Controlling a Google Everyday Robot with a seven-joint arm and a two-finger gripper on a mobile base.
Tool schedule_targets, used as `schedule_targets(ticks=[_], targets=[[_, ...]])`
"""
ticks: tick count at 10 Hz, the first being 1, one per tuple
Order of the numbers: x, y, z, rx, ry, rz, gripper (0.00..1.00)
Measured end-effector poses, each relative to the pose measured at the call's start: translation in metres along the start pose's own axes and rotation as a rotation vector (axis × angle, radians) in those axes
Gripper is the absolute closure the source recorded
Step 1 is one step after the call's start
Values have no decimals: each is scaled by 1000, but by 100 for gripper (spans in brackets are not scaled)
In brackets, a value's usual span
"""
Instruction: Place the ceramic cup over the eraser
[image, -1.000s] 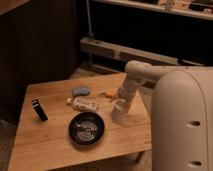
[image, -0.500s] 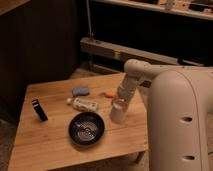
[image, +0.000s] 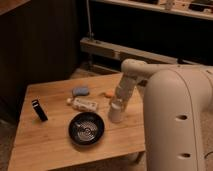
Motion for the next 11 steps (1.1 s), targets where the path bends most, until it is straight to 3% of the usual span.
schedule_targets(ticks=[2, 5, 11], targets=[[0, 3, 2, 31, -18, -6, 46], [0, 2, 2, 32, -18, -5, 23], [0, 1, -4, 55, -21, -17, 20]])
